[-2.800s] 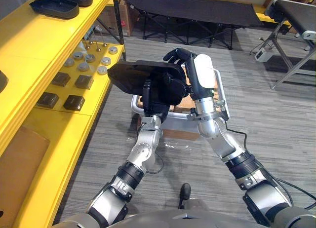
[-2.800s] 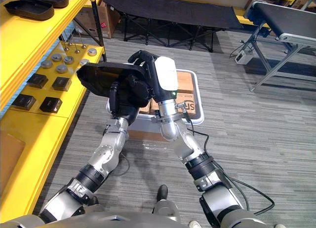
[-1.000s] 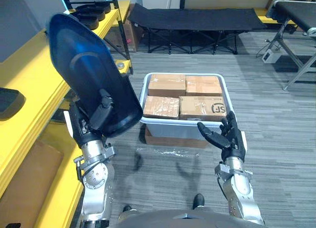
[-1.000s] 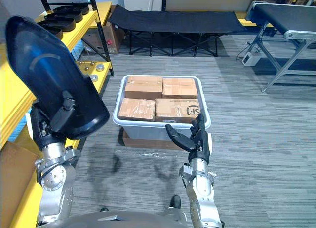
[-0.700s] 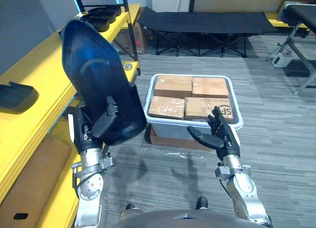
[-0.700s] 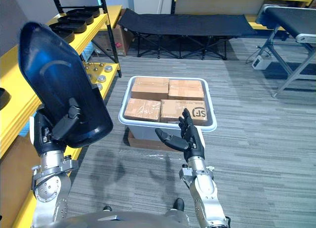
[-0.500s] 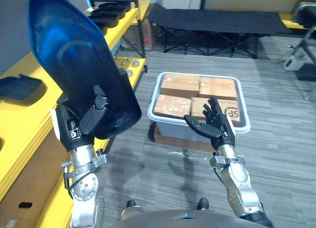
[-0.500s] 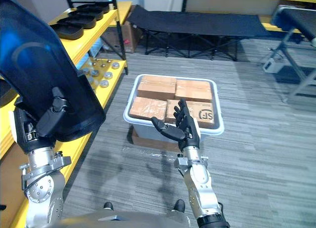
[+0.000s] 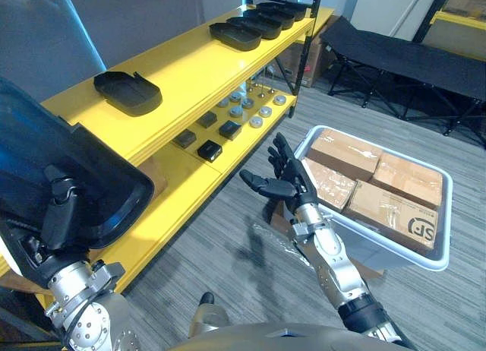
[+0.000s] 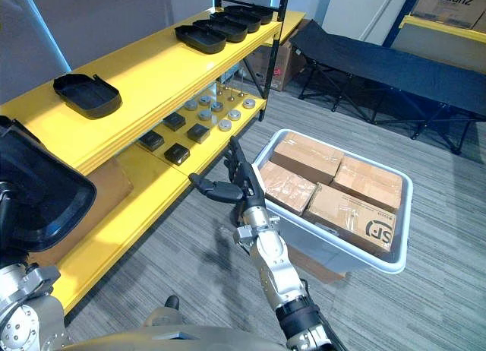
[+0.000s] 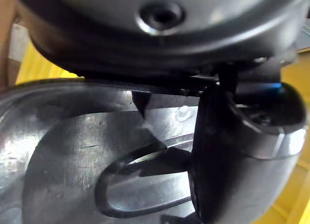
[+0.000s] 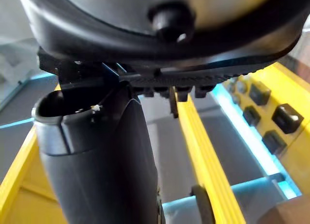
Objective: Walk over and take three plastic housings, then place them on the shelf
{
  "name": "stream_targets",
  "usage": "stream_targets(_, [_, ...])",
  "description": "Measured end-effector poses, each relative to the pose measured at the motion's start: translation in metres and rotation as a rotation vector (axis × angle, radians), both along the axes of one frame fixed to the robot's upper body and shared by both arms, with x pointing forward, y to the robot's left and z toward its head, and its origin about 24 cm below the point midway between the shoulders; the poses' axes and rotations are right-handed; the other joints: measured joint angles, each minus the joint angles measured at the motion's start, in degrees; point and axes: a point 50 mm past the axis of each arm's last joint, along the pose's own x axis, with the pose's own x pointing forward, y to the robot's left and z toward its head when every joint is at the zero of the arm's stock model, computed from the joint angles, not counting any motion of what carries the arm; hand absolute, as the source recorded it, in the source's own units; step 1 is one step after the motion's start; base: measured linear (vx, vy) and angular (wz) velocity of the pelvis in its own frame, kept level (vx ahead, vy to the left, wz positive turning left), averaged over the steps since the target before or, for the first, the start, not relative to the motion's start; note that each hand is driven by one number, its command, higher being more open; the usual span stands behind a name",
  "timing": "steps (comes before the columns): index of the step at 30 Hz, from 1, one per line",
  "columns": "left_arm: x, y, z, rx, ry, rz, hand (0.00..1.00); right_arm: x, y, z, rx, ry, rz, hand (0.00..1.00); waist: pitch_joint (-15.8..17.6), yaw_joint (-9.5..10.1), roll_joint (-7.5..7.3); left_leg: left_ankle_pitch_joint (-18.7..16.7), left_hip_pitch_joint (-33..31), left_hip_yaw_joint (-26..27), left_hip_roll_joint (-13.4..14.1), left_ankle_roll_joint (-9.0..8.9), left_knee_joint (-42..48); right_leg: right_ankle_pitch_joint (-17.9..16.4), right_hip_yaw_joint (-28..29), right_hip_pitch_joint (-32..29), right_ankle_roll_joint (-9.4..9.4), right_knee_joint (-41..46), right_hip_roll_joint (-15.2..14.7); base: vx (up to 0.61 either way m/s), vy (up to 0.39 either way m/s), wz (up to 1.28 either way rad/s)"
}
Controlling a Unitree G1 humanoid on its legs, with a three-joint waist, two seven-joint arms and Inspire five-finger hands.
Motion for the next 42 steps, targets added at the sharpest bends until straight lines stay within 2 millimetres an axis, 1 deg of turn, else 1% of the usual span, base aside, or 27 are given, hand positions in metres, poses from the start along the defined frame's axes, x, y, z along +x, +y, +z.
stream_targets(1, [0.003, -0.004, 0.0, -0.005, -0.007, -0.039, 0.0, 0.0, 0.0, -0.001, -0.002, 0.009, -0.002, 1.0, 0.0, -0.67, -0.3, 0.4, -1.3, -0.7, -0.5, 0.48, 0.9, -0.2, -1.9, 0.8, 0.15, 0.0, -0.2, 0.0, -0.004, 0.88])
stream_targets(2, [0.012, -0.012, 0.002, -0.014, -0.038, -0.123, 0.0, -0.001, -0.004, -0.004, -0.006, 0.028, -0.018, 1.0, 0.1, -1.34, -0.73, 1.4, -3.6, -0.9, -1.3, 1.81, 2.1, -0.8, -5.4, 1.8, 0.65, 0.0, -0.7, -0.01, 0.001, 1.09])
stream_targets(3, [0.015, -0.016, 0.003, -0.014, -0.053, -0.155, 0.0, -0.002, -0.007, -0.006, -0.007, 0.036, -0.032, 1.0, 0.2, -1.43, -0.85, 1.9, -4.3, -0.9, -1.7, 2.37, 2.2, -1.1, -6.8, 2.3, 0.6, 0.0, -0.8, -0.03, 0.014, 1.1])
stream_targets(6, [0.021, -0.022, 0.006, -0.002, -0.085, -0.237, 0.0, -0.005, -0.013, -0.012, -0.013, 0.069, -0.068, 1.0, 0.6, -0.97, -0.69, 4.5, -4.6, -1.2, -3.1, 3.4, -0.3, -1.6, -11.1, 4.2, 1.21, 0.1, -1.4, 0.0, 0.065, 0.87])
stream_targets(7, [0.021, -0.022, 0.006, -0.009, -0.096, -0.26, 0.0, -0.006, -0.013, -0.013, -0.015, 0.074, -0.068, 1.0, 0.9, -0.38, -0.29, 4.8, -4.6, -1.9, -3.5, 3.45, -1.4, -2.2, -12.2, 4.7, 1.8, 0.8, -1.8, 0.0, 0.062, 0.65])
stream_targets(9, [0.021, -0.024, 0.006, -0.006, -0.102, -0.28, 0.0, -0.006, -0.014, -0.012, -0.042, 0.062, -0.069, 1.0, 1.6, -0.46, 0.0, 5.5, -5.0, -1.9, -3.8, 3.85, -1.9, -4.3, -13.0, 4.5, 2.33, 3.9, -3.0, -0.01, 0.073, 0.61])
stream_targets(11, [0.024, -0.025, 0.008, 0.01, -0.112, -0.324, 0.0, -0.011, -0.016, -0.011, -0.025, 0.045, -0.074, 1.0, 1.6, -0.93, -0.24, 6.0, -5.9, -2.8, -4.5, 4.45, -2.3, -7.9, -9.9, 2.8, 2.19, 8.6, -4.0, -0.04, 0.062, 0.69])
stream_targets(13, [0.031, -0.029, 0.015, 0.071, -0.136, -0.4, 0.0, -0.019, -0.024, -0.002, -0.002, -0.013, -0.092, 1.0, 2.1, -2.63, -1.08, 7.9, -6.7, -5.7, -6.1, 4.67, -3.7, -12.5, -2.4, 0.3, 0.87, 14.0, -4.6, -0.04, -0.008, 0.84])
stream_targets(16, [0.04, -0.037, 0.025, 0.139, -0.195, -0.474, 0.0, -0.019, -0.034, 0.008, 0.001, -0.081, -0.108, 1.0, 2.9, -3.71, -2.03, 10.4, -6.8, -7.0, -6.7, 4.21, -5.9, -13.9, -0.2, -0.6, 1.96, 15.6, -5.0, -0.02, -0.047, 0.39])
stream_targets(22, [0.038, -0.038, 0.024, 0.158, -0.183, -0.465, 0.0, -0.02, -0.045, 0.008, -0.013, -0.084, -0.123, 1.0, 4.0, -4.06, -1.15, 10.4, -5.6, -6.4, -6.5, 4.29, -5.9, -14.5, 0.3, 0.0, 2.38, 15.6, -4.9, -0.08, -0.028, -0.04])
stream_targets(24, [0.036, -0.038, 0.024, 0.155, -0.179, -0.457, 0.0, -0.019, -0.045, 0.009, -0.011, -0.093, -0.123, 1.0, 5.1, -3.68, -0.88, 9.4, -5.9, -6.2, -6.5, 4.9, -4.4, -15.0, 0.6, -0.1, 2.6, 16.5, -5.2, -0.1, 0.003, -0.03])
stream_targets(25, [0.035, -0.036, 0.024, 0.16, -0.182, -0.437, 0.0, -0.017, -0.044, 0.012, 0.01, -0.108, -0.112, 1.0, 6.7, -3.41, -0.95, 7.7, -6.8, -5.6, -6.6, 4.88, -1.1, -15.7, 1.1, -0.3, 2.56, 17.9, -5.8, -0.1, 0.031, -0.09])
stream_targets(27, [0.033, -0.033, 0.025, 0.165, -0.184, -0.402, 0.0, -0.015, -0.042, 0.017, 0.037, -0.132, -0.1, 1.0, 8.5, -3.06, -0.86, 3.5, -10.4, -5.2, -6.7, 5.09, 7.5, -16.8, 1.7, -0.6, 2.73, 20.2, -6.5, -0.08, 0.047, -0.08])
stream_targets(28, [0.032, -0.031, 0.024, 0.179, -0.173, -0.374, 0.0, -0.012, -0.04, 0.021, 0.059, -0.147, -0.096, 1.0, 9.5, -2.75, -0.44, 0.2, -12.4, -5.2, -6.5, 5.45, 13.5, -17.4, 2.2, -0.5, 2.74, 21.6, -6.7, -0.05, 0.077, -0.12])
stream_targets(29, [0.029, -0.028, 0.023, 0.184, -0.159, -0.353, 0.0, -0.01, -0.04, 0.024, 0.063, -0.16, -0.096, 1.0, 9.8, -2.17, -0.01, -3.0, -14.3, -5.1, -6.3, 5.89, 19.3, -18.1, 2.6, -0.3, 3.43, 22.6, -6.8, -0.04, 0.123, -0.14])
stream_targets(30, [0.026, -0.027, 0.022, 0.188, -0.15, -0.342, 0.0, -0.009, -0.039, 0.025, 0.063, -0.165, -0.095, 1.0, 9.9, -2.0, 0.1, -4.6, -15.1, -5.0, -6.3, 6.05, 21.7, -18.4, 2.8, -0.1, 3.8, 22.9, -6.9, 0.01, 0.183, -0.09])
stream_targets(31, [0.022, -0.022, 0.021, 0.199, -0.132, -0.32, 0.0, -0.008, -0.038, 0.026, 0.064, -0.173, -0.098, 1.0, 9.9, -1.63, 0.16, -7.6, -16.2, -4.4, -6.3, 6.34, 26.2, -19.1, 3.0, 0.8, 4.68, 23.5, -7.6, 0.04, 0.191, -0.01])
stream_targets(32, [0.021, -0.02, 0.02, 0.207, -0.124, -0.31, 0.0, -0.008, -0.038, 0.026, 0.067, -0.173, -0.102, 1.0, 9.9, -1.33, 0.08, -9.0, -16.9, -4.0, -6.3, 6.51, 28.3, -19.3, 3.1, 0.9, 5.0, 23.5, -7.8, 0.08, 0.222, -0.01])
stream_targets(33, [0.018, -0.015, 0.022, 0.226, -0.116, -0.283, 0.0, -0.008, -0.037, 0.027, 0.078, -0.175, -0.108, 1.0, 9.9, -0.41, -0.59, -11.7, -17.8, -2.9, -6.4, 7.05, 31.8, -19.6, 3.2, 1.8, 5.7, 22.9, -8.4, 0.13, 0.22, 0.05])
stream_targets(34, [0.015, -0.008, 0.023, 0.247, -0.11, -0.253, 0.0, -0.009, -0.034, 0.026, 0.097, -0.171, -0.11, 1.0, 9.8, 0.05, -1.75, -14.1, -17.9, -1.1, -6.6, 8.53, 34.3, -19.3, 2.9, 4.2, 6.47, 19.5, -8.4, 0.18, 0.205, 0.09])
stream_targets(35, [0.014, -0.005, 0.024, 0.256, -0.105, -0.241, 0.0, -0.011, -0.033, 0.024, 0.107, -0.166, -0.112, 1.0, 9.4, 0.22, -2.36, -15.5, -17.8, -0.3, -6.9, 8.96, 34.7, -18.9, 2.6, 5.7, 6.14, 18.3, -8.3, 0.29, 0.152, 0.26])
stream_targets(36, [0.013, -0.001, 0.025, 0.261, -0.11, -0.214, 0.0, -0.014, -0.033, 0.025, 0.116, -0.173, -0.113, 1.0, 8.8, 0.32, -3.6, -17.3, -18.2, 0.0, -7.8, 8.94, 35.9, -16.8, 3.7, 4.3, 2.16, 23.0, -9.9, 0.33, 0.234, 0.36])
stream_targets(37, [0.013, -0.001, 0.024, 0.247, -0.105, -0.175, 0.0, -0.015, -0.031, 0.025, 0.118, -0.178, -0.106, 1.0, 8.8, 0.27, -3.35, -18.1, -17.8, -0.6, -8.9, 10.33, 35.9, -12.4, 6.9, -0.7, -2.62, 32.3, -12.0, 0.34, 0.281, 0.4])
stream_targets(38, [0.012, 0.0, 0.024, 0.248, -0.1, -0.162, 0.0, -0.015, -0.03, 0.025, 0.122, -0.177, -0.1, 1.0, 8.8, 0.16, -3.47, -18.2, -17.1, -0.9, -9.5, 10.61, 34.7, -9.8, 9.5, -3.0, -4.5, 36.3, -12.5, 0.34, 0.338, 0.5])
stream_targets(39, [0.012, 0.003, 0.025, 0.257, -0.096, -0.139, 0.0, -0.015, -0.026, 0.026, 0.133, -0.183, -0.085, 1.0, 8.9, -0.46, -3.54, -17.9, -15.5, -2.7, -10.2, 11.57, 32.2, -8.3, 14.5, -7.2, -2.9, 43.9, -11.9, 0.38, 0.203, 0.6])
stream_targets(40, [0.011, 0.005, 0.026, 0.249, -0.096, -0.113, 0.0, -0.014, -0.023, 0.028, 0.14, -0.194, -0.067, 1.0, 8.9, -1.23, -3.51, -17.3, -12.9, -4.0, -11.1, 12.7, 29.3, -12.7, 16.7, -9.9, -2.65, 49.3, -9.7, 0.4, 0.15, 0.68])
stream_targets(42, [0.01, 0.007, 0.026, 0.242, -0.098, -0.092, 0.0, -0.014, -0.023, 0.029, 0.134, -0.208, -0.05, 1.0, 9.0, -2.01, -3.24, -16.0, -7.4, -5.8, -12.4, 12.85, 23.9, -17.3, 17.0, -12.1, -3.37, 50.1, -6.4, 0.41, 0.109, 0.66])
